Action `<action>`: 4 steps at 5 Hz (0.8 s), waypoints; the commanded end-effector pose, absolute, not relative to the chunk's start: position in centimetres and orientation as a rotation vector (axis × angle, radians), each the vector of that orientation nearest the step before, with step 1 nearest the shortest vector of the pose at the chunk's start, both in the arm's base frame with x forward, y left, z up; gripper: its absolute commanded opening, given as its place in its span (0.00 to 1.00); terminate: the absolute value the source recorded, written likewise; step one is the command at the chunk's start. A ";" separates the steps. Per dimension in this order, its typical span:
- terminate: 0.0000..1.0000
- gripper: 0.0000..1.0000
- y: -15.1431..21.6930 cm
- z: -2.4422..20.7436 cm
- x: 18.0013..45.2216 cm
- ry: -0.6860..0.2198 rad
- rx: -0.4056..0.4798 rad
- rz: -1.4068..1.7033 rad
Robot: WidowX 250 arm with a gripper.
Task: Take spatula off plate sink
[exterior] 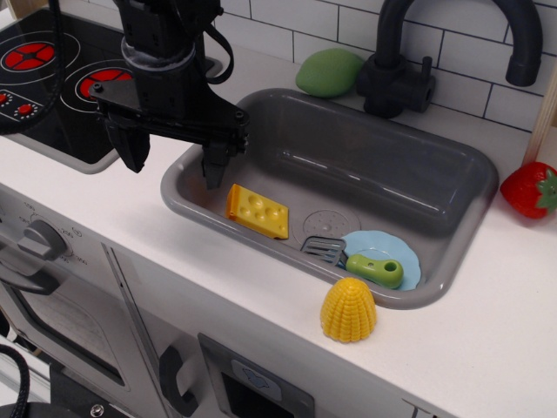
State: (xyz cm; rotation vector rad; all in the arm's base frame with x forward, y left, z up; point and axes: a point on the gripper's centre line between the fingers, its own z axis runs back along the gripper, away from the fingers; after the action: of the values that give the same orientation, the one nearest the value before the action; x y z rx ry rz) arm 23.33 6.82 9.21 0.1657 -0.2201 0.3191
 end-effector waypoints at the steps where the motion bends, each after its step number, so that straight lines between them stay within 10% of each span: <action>1: 0.00 1.00 6.8 9.2 23.3 -0.220 0.166 0.319; 4: 0.00 1.00 2.7 9.9 27.1 -0.240 0.120 1.081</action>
State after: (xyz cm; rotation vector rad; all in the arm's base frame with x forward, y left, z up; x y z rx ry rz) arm 26.31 2.28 8.79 0.1320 -0.2035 1.0984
